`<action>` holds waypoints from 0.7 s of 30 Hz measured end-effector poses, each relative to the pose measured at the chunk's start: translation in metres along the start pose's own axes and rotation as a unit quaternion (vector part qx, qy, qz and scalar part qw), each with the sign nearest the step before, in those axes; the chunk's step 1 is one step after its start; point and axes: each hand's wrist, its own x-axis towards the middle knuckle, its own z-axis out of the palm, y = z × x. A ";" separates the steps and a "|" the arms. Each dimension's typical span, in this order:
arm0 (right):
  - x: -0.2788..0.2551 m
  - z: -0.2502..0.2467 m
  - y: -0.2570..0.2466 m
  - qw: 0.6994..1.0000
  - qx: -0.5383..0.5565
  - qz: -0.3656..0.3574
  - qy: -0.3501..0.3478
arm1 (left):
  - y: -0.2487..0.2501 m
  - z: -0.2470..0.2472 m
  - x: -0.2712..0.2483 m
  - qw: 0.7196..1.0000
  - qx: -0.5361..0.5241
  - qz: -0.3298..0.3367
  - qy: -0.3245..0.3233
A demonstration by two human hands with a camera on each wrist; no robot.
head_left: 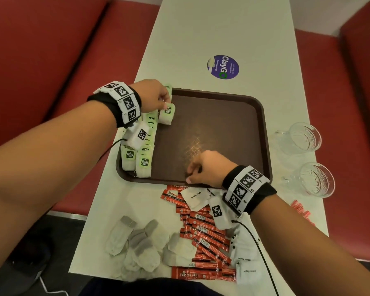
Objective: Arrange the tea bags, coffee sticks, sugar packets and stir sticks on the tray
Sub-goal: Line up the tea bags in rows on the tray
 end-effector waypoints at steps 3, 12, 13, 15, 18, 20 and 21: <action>-0.003 0.005 -0.003 0.999 -0.049 -0.009 -0.018 | -0.007 0.011 0.017 0.999 0.021 -0.046 0.016; -0.003 0.007 -0.006 0.997 -0.074 -0.003 -0.017 | -0.007 0.016 0.041 0.983 0.038 -0.153 0.089; -0.003 0.008 -0.006 0.997 -0.075 -0.003 -0.016 | -0.004 0.018 0.041 0.983 0.041 -0.155 0.091; -0.003 0.008 -0.005 0.997 -0.070 -0.002 -0.013 | 0.001 0.024 0.042 0.984 0.059 -0.153 0.068; -0.004 0.009 -0.005 0.997 -0.072 0.002 -0.015 | 0.009 0.031 0.044 0.985 0.084 -0.152 0.026; -0.005 0.009 -0.006 0.997 -0.074 0.003 -0.012 | 0.011 0.033 0.043 0.985 0.080 -0.151 0.020; -0.006 0.009 -0.006 0.997 -0.076 0.003 -0.008 | 0.010 0.033 0.041 0.986 0.075 -0.150 0.022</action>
